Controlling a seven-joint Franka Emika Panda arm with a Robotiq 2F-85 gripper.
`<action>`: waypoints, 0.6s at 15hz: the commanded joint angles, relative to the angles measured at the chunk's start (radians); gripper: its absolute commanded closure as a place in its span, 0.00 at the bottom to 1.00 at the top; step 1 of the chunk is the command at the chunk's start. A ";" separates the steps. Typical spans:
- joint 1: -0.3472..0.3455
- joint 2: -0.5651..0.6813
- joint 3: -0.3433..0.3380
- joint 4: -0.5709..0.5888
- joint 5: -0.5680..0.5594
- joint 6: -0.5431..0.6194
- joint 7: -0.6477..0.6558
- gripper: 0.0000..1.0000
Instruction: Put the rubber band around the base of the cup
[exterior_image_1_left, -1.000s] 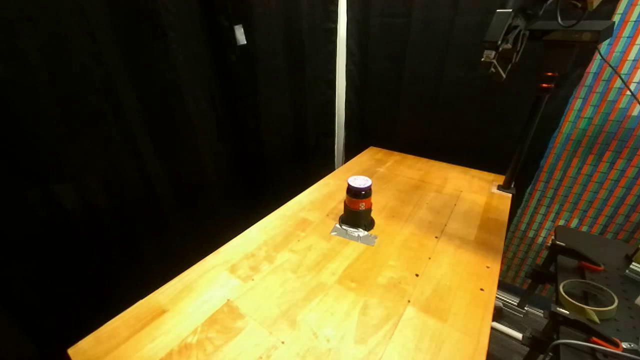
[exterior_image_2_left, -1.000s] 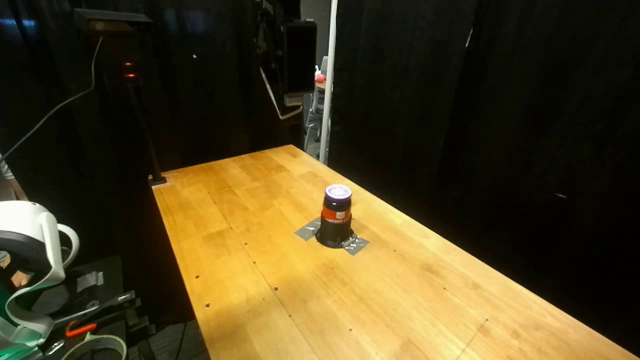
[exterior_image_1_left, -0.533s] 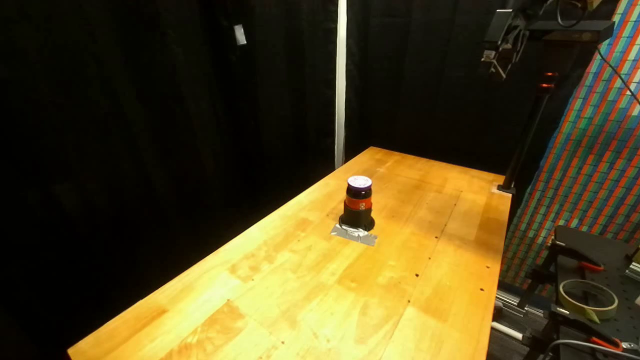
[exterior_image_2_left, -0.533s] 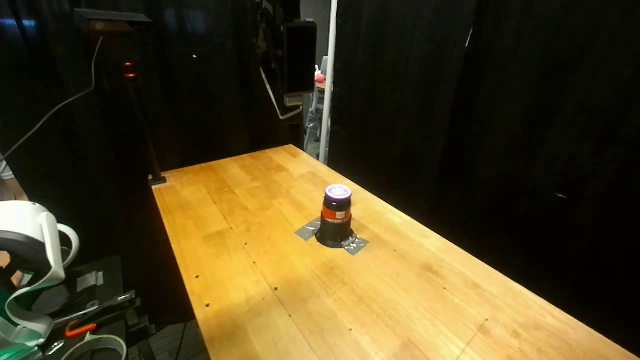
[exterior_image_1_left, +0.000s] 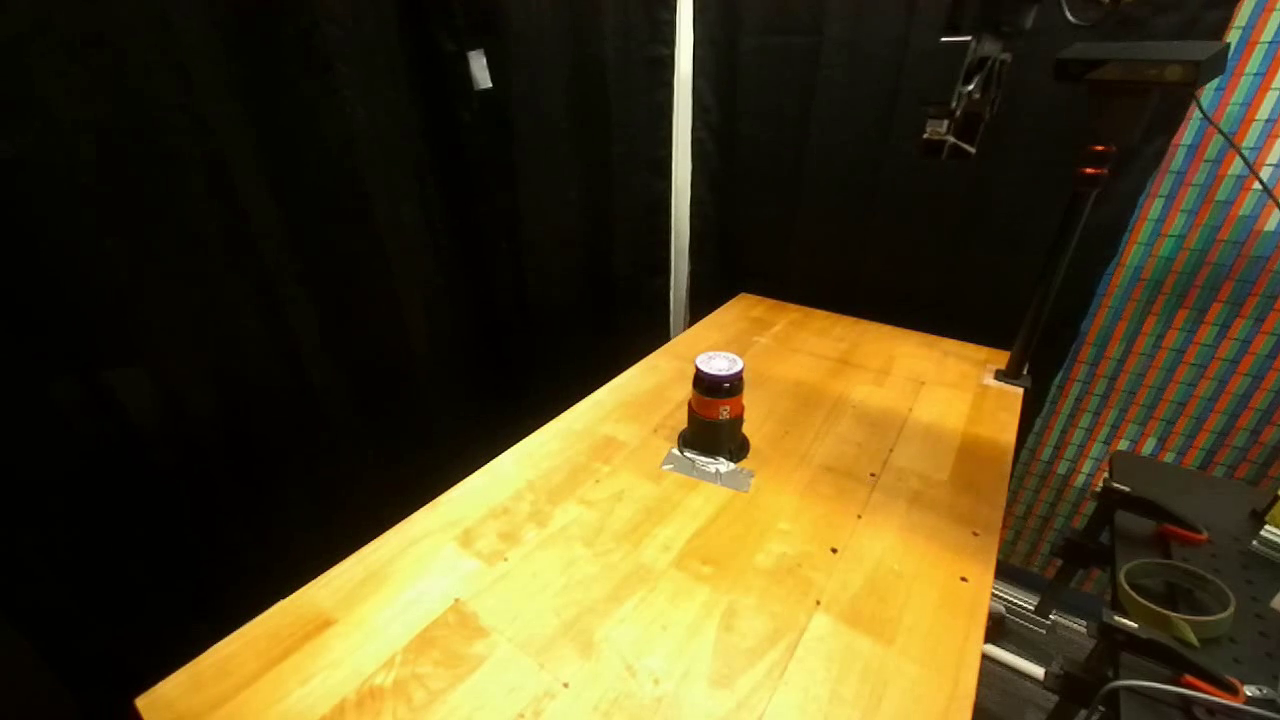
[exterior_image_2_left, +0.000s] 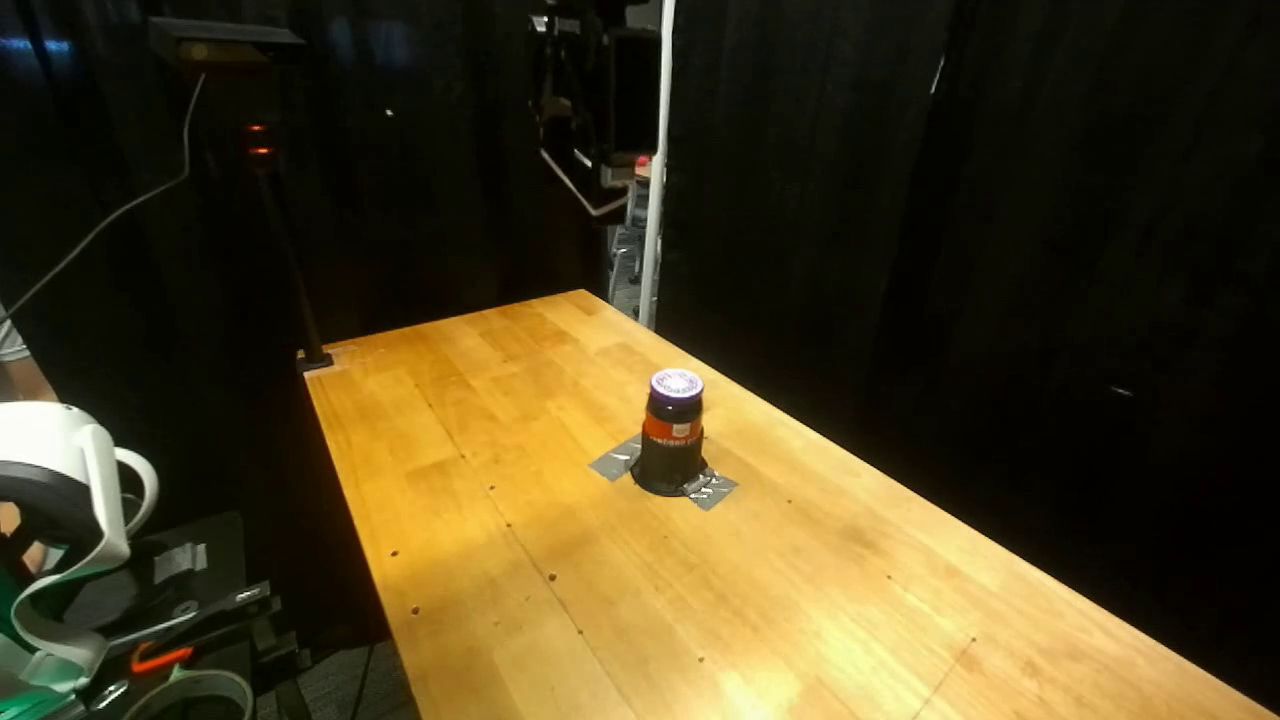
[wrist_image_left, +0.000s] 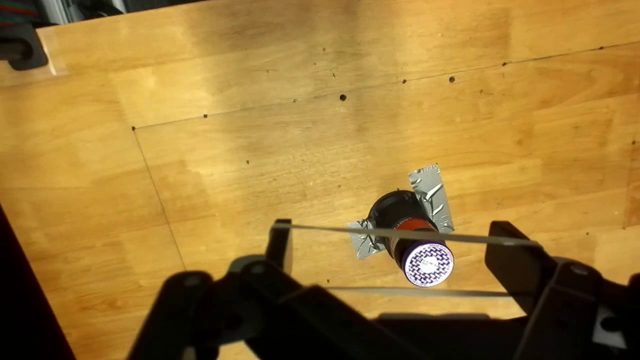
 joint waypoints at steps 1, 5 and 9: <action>0.022 0.205 0.060 0.239 -0.093 -0.086 0.025 0.00; 0.047 0.417 0.086 0.441 -0.154 -0.076 0.020 0.00; 0.073 0.627 0.084 0.636 -0.157 -0.078 0.003 0.00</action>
